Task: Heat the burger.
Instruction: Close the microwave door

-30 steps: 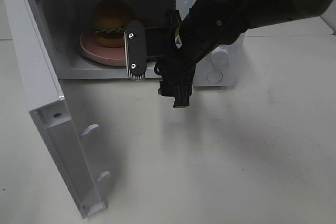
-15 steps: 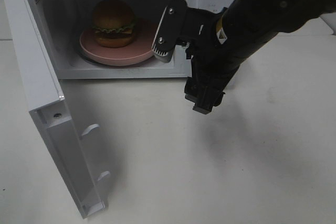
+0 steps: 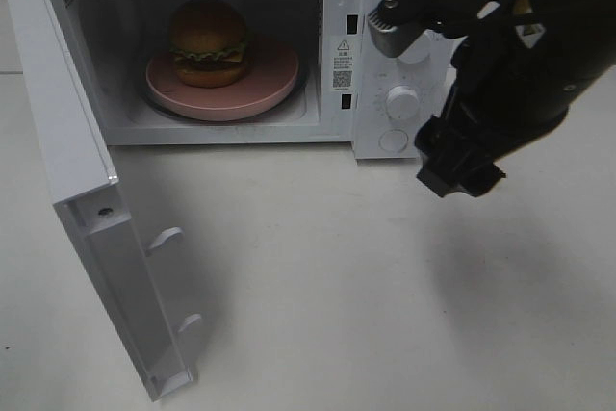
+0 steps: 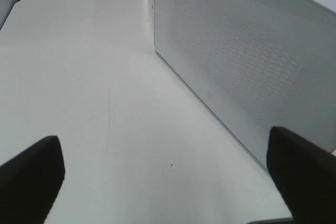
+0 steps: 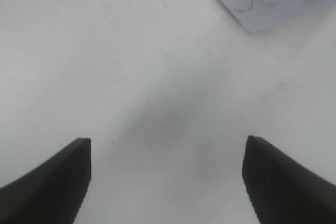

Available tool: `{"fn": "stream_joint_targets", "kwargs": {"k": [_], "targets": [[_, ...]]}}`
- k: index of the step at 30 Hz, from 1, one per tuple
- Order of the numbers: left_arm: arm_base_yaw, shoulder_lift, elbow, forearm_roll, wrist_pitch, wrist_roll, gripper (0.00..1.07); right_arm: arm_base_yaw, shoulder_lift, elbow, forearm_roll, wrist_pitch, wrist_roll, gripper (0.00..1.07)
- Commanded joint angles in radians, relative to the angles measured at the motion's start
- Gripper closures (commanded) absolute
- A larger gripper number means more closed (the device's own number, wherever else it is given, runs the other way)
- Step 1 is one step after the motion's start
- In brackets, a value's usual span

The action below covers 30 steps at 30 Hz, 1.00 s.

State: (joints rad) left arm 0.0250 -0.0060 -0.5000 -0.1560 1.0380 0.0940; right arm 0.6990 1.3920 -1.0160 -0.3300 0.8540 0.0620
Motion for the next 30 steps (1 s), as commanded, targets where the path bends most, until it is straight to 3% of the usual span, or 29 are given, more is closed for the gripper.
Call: {"fn": "stream_joint_targets", "kwargs": {"k": [1,15,24,30], "targets": [[-0.006,-0.023,0.004,-0.002,-0.01,-0.005,0.07,0.0,-0.067,0.019,0.035,0.095,0.025,0.31],[-0.006,-0.023,0.004,-0.002,-0.01,-0.005,0.07,0.0,-0.309,0.099,0.102,0.314,0.024,0.31],[-0.006,-0.023,0.004,-0.002,-0.01,-0.005,0.07,0.0,-0.495,0.141,0.133,0.334,0.024,0.31],[-0.006,-0.023,0.004,-0.002,-0.01,-0.005,0.07,-0.002,-0.63,0.24,0.13,0.33,0.026,0.31]]}}
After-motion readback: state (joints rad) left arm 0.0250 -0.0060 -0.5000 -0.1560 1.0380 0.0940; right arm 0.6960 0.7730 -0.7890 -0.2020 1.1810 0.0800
